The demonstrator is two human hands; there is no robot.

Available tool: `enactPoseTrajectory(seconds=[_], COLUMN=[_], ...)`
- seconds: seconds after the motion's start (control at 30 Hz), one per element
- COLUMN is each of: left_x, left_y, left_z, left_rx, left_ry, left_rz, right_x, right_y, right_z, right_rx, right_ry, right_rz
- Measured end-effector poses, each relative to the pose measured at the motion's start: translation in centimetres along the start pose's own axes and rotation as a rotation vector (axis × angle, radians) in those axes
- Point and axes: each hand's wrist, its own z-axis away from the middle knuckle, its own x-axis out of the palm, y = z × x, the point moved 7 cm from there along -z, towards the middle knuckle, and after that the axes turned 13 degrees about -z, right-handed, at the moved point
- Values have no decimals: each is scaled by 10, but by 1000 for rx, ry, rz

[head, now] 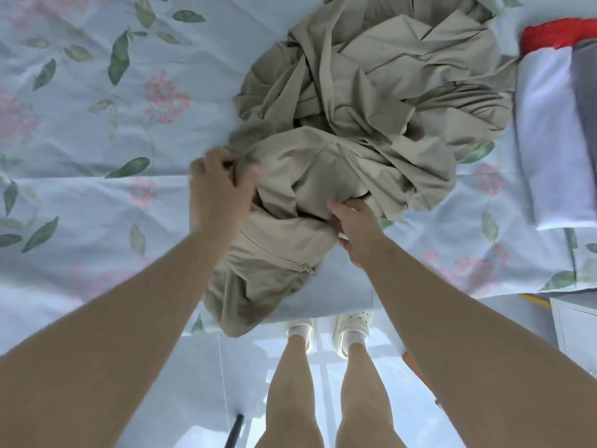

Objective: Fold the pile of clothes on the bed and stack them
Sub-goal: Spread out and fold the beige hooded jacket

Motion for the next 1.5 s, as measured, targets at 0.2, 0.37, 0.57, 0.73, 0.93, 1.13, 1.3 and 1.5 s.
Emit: enactPoseTrajectory(seconds=[0.2, 0.37, 0.57, 0.73, 0.93, 1.13, 1.3, 1.5], left_x=[48, 24, 47, 79, 58, 42, 60, 62], left_y=[-10, -9, 11, 33, 19, -32, -39, -49], left_z=[32, 41, 74, 104, 93, 56, 63, 104], left_rx=[148, 173, 226, 346, 195, -235, -255, -392], left_ry=[-292, -205, -448, -632, -182, -133, -503, -849], left_rz=[-4, 216, 421, 161, -109, -162, 229, 493], right_x=[19, -34, -167, -238, -175, -156, -178, -202], right_y=[-4, -8, 3, 38, 15, -3, -14, -10], right_z=[5, 28, 73, 92, 63, 30, 24, 46], right_rx=[-80, -154, -176, 1, -212, -254, -288, -127], right_ry=[-1, 168, 694, 813, 535, 457, 488, 701], right_rz=[202, -165, -170, 277, 361, 575, 625, 911])
